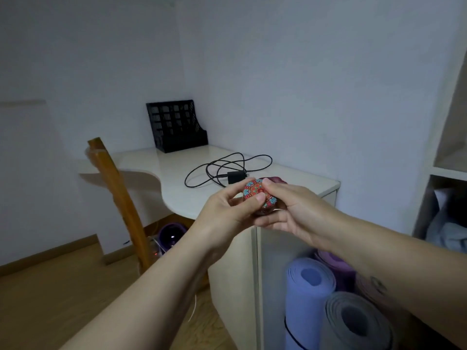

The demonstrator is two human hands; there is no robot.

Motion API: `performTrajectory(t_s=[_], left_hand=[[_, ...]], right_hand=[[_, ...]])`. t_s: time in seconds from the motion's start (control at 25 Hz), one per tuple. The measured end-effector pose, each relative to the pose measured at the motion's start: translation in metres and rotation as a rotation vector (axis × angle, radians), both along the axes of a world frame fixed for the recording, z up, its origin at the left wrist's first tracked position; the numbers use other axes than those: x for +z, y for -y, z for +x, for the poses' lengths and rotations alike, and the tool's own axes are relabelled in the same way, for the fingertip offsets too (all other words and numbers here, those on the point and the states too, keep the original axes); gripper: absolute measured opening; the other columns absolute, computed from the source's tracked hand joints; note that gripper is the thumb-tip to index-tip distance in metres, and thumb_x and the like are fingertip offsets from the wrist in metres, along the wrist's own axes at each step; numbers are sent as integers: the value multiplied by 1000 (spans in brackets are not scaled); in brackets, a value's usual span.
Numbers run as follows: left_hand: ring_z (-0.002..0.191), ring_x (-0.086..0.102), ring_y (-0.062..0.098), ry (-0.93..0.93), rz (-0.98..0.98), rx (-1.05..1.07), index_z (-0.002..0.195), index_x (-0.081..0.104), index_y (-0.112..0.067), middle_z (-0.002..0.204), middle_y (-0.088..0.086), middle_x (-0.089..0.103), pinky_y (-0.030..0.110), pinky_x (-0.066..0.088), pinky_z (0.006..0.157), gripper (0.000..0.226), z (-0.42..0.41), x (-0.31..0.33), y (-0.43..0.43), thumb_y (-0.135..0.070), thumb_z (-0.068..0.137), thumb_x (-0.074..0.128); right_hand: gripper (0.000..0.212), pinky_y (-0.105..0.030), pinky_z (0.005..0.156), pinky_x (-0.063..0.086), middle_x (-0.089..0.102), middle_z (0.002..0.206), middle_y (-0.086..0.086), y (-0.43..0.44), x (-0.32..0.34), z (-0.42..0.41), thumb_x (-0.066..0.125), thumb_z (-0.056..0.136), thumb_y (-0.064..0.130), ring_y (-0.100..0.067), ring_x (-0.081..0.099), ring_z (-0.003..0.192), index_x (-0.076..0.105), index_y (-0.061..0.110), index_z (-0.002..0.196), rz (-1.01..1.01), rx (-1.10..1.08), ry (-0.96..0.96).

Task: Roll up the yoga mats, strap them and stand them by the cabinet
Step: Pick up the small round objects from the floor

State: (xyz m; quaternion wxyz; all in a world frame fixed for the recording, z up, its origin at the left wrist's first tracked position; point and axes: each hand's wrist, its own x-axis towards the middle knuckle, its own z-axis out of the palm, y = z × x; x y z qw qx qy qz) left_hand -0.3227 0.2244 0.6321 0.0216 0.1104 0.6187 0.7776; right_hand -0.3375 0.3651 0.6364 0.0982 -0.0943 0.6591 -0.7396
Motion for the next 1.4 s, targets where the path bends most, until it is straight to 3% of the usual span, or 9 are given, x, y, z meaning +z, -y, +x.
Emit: performTrajectory(t_s=[0.12,0.2,0.32,0.48,0.64,0.76,0.96,1.2,1.4], left_hand=[[77,69,14,108,17,-10,120,61,-9,91,9,71,22,58,75,34,-38,30,-6,-5,87,62],[76,69,14,162,-9,-9,120,59,-4,87,7,72,23,57,76,36,-54,60,-12,-6,85,64],[74,70,16,215,16,-100,119,54,-2,91,12,70,24,59,70,38,-68,108,-43,-5,83,65],[63,66,7,192,-60,-175,108,59,-10,81,3,69,16,53,58,21,-76,143,-108,-16,88,62],[85,64,9,83,-258,-249,107,63,-18,105,1,68,22,53,75,15,-84,142,-182,-23,97,53],[84,63,9,10,-367,-246,106,62,-21,111,3,65,21,50,75,14,-90,127,-224,-17,97,52],[80,63,10,61,-410,-164,96,63,-24,102,2,67,23,48,75,19,-119,94,-256,-10,97,50],[79,63,10,114,-378,-121,105,64,-16,96,-2,67,25,49,78,20,-148,76,-276,-7,97,47],[79,63,10,111,-352,-137,99,63,-19,93,-4,67,25,48,76,21,-153,72,-280,-6,97,46]], right_hand=[[38,-26,75,54,65,108,-2,-19,29,-24,61,91,9,-15,66,73,49,27,123,237,-8,-211],[58,-15,74,50,62,104,6,-35,56,-30,72,79,3,1,63,71,46,32,122,473,-55,-416],[57,-7,68,44,57,86,20,-68,102,-37,85,66,19,7,57,65,56,29,115,681,-276,-515],[58,-4,68,42,60,100,14,-120,135,-33,87,64,28,11,54,84,61,20,115,718,-437,-557],[56,-3,73,41,60,104,11,-194,125,-25,83,69,32,0,57,89,59,20,118,797,-652,-446],[61,-18,85,48,61,116,1,-253,105,-24,81,73,29,-12,58,103,53,18,127,802,-772,-257],[55,-23,81,43,62,118,-10,-320,65,-59,78,77,22,-21,58,104,55,8,124,867,-873,-88],[44,-27,82,46,64,109,-13,-346,30,-102,77,76,21,-28,61,101,63,4,113,929,-905,-114],[54,-31,90,44,48,124,-18,-356,20,-114,75,79,21,-33,55,108,55,6,127,1036,-923,-53]])
